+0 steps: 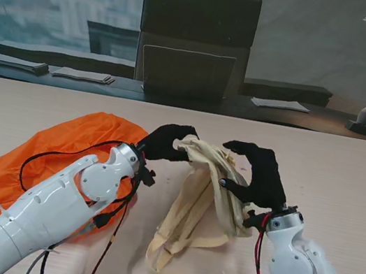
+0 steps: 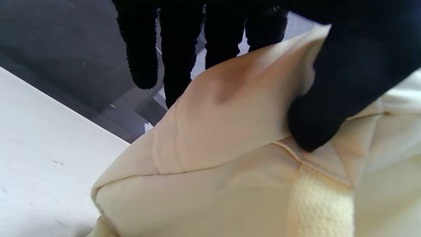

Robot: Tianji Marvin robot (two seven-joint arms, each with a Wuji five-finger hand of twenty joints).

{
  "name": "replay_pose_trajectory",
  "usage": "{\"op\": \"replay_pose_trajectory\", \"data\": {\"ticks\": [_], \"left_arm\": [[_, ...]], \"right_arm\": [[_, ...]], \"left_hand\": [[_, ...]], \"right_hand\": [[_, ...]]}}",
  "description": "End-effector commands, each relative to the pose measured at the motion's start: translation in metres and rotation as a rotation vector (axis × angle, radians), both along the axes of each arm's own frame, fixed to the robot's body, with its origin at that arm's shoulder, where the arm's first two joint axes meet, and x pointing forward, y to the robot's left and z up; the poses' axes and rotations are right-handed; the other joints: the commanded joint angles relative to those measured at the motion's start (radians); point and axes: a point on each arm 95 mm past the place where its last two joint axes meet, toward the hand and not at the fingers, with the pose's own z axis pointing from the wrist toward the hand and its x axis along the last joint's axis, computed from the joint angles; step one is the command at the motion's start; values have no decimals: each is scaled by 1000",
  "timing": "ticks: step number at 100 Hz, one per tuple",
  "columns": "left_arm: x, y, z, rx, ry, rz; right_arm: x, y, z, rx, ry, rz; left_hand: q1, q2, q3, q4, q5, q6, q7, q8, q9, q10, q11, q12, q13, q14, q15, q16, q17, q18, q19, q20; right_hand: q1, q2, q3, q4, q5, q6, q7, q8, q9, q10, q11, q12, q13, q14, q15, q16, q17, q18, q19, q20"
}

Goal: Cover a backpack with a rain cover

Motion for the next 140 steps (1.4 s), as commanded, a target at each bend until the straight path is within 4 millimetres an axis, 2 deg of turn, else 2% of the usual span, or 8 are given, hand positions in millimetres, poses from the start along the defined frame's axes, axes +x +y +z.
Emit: {"op": "replay_pose_trajectory", "data": {"ticks": [1, 17, 34, 100, 115, 131, 136, 140], "left_arm": [[3, 9, 7, -15, 0, 30], [5, 28, 14, -46, 33, 134], [3, 39, 15, -116, 79, 208], [0, 36, 10, -136, 98, 164], [-5, 32, 11, -162, 105, 142], [-9, 30, 15, -166, 98, 116], [-9, 30, 15, -164, 98, 107], [-10, 30, 14, -160, 95, 103]], "right_arm": [[2, -8, -1, -28, -7, -2], [9, -21, -3, -94, -13, -30], [19, -28, -12, -113, 56, -61], [30, 20, -24, -173, 228, -23], [31, 37, -23, -250, 211, -37], [35, 56, -23, -186, 120, -96], [38, 61, -22, -168, 80, -111], [39, 63, -21, -158, 56, -122]], "left_hand": [[59, 174, 132, 149, 101, -9, 321, 133, 69, -58, 102, 54, 21, 12, 34, 26, 1, 21, 45, 28], [82, 183, 106, 138, 88, -3, 317, 134, 51, -49, 92, 59, 8, 18, 34, 30, -4, 19, 52, 32], [106, 181, 92, 129, 85, 10, 314, 136, 45, -41, 85, 61, -4, 23, 29, 29, -10, 10, 51, 33], [116, 164, 97, 115, 97, 8, 302, 129, 54, -52, 57, 56, 2, 6, 6, 11, -9, -21, 44, 28], [115, 161, 103, 114, 98, 8, 299, 131, 57, -52, 53, 53, 5, 6, 4, 9, -6, -14, 43, 27], [111, 164, 100, 108, 103, -4, 287, 129, 53, -60, 43, 48, 4, -3, -5, 2, -9, -25, 36, 24], [110, 161, 98, 107, 103, -12, 278, 127, 54, -63, 41, 45, 8, -7, -6, 1, -6, -25, 37, 24], [106, 156, 97, 109, 110, -26, 258, 125, 58, -65, 38, 39, 12, -10, -10, -3, -5, -25, 38, 24]], "right_hand": [[-91, -44, 4, -14, -89, 24, -25, -58, -78, -34, -46, -26, -71, -42, -66, -35, -51, -42, -71, -21], [-217, -85, 35, -35, -282, 68, -56, -194, -258, -50, -128, -70, -173, -78, -210, -107, -81, -55, -218, -33], [-246, -135, 78, -49, -292, 118, -208, -309, -327, -20, -230, -123, -225, -77, -318, -162, -84, -76, -327, -51], [-173, -239, 122, -53, -281, 126, -83, -156, -245, 35, -120, -75, -117, -8, -280, -147, 3, -36, -212, -95], [-17, -197, 79, -27, -163, 103, 19, -132, -78, 35, -28, -28, 39, 24, -134, -74, 124, 23, -23, -78], [229, -139, 109, 25, 282, -58, 174, 6, 372, -15, 158, 46, 408, 43, 281, 82, 395, 82, 278, 81], [343, -170, 102, -125, 408, -138, 327, -123, 550, -18, 179, 33, 553, 54, 383, 84, 512, 100, 360, 98], [402, -165, 119, -126, 522, -181, 411, -124, 662, -16, 218, 61, 651, 62, 458, 107, 584, 117, 416, 111]]}}
